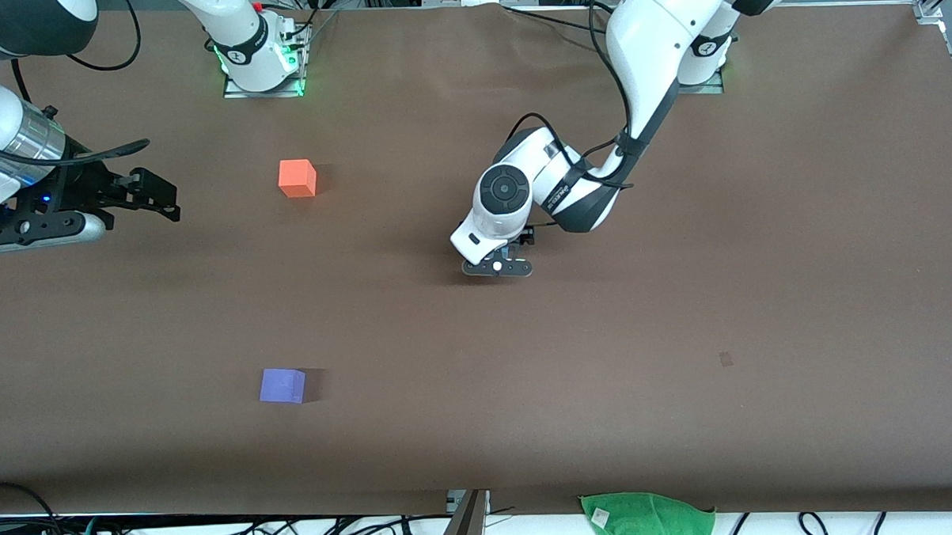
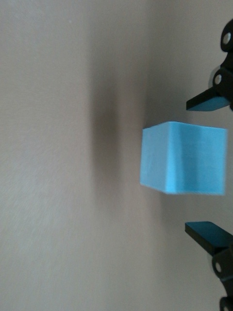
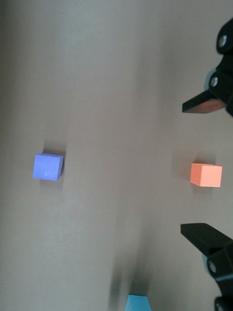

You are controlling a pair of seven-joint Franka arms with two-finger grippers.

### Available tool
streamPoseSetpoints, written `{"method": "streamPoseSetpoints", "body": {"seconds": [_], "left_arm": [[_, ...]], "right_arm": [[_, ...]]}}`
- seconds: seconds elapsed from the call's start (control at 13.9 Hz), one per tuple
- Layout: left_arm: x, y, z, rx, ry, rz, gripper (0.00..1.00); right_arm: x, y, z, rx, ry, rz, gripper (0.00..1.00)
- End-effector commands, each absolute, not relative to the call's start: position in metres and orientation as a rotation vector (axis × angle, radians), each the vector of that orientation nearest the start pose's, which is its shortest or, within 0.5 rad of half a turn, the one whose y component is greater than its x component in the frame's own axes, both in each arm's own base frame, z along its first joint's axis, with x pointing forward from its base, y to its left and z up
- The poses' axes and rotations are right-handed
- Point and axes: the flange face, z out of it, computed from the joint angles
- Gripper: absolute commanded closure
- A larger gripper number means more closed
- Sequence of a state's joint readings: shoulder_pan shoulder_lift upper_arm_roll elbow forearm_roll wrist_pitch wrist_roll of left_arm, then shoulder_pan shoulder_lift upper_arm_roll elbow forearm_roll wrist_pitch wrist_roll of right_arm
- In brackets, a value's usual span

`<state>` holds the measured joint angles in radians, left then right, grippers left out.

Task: Place blue block between orange and purple blocks
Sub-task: 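Carry the light-blue cube with the left gripper toward the table middle, then release the cube and raise the left gripper while the right gripper reaches out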

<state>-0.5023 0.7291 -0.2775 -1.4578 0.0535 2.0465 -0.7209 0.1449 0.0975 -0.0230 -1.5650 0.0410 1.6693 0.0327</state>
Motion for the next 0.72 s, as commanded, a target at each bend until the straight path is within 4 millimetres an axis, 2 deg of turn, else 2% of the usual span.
{"method": "streamPoseSetpoints", "body": {"seconds": [0.0, 0.14, 0.22, 0.29, 0.43, 0.58, 0.65], "left_arm": [[0.539, -0.425, 0.365, -3.111, 0.055, 0.231, 0.00], [0.554, -0.372, 0.424, -3.093, 0.090, 0.226, 0.00], [0.558, -0.341, 0.456, -3.084, 0.067, 0.219, 0.00], [0.559, -0.312, 0.489, -3.076, 0.004, 0.204, 0.00], [0.559, -0.251, 0.549, -3.084, -0.131, 0.148, 0.00], [0.562, -0.192, 0.577, -3.075, -0.174, 0.155, 0.00], [0.568, -0.161, 0.578, -3.077, -0.141, 0.183, 0.00]], "right_arm": [[0.588, 0.075, 0.579, -3.090, -0.130, -0.007, 0.00], [0.589, 0.075, 0.578, -3.092, -0.130, -0.007, 0.00], [0.596, 0.078, 0.567, -3.087, -0.144, -0.013, 0.00], [0.610, 0.082, 0.535, -3.091, -0.161, 0.054, 0.00], [0.613, 0.111, 0.516, -3.109, -0.223, 0.104, 0.00], [0.620, 0.128, 0.469, -3.166, -0.316, 0.232, 0.00], [0.615, 0.137, 0.457, -3.164, -0.334, 0.321, 0.00]]}}
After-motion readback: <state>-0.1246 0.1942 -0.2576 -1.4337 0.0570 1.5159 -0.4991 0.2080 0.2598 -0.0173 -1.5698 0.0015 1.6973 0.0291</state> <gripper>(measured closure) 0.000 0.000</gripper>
